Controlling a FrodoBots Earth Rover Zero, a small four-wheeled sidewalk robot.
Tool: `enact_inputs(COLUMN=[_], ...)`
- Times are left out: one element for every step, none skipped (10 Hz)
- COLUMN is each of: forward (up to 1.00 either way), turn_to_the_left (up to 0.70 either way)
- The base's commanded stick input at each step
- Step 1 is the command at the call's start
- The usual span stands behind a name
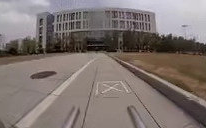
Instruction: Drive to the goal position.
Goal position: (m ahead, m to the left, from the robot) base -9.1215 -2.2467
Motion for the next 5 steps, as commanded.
enact_inputs(forward=[0.70,0.70,0.70,0.70,0.70], turn_to_the_left=[0.00,0.00,0.00,0.00,0.00])
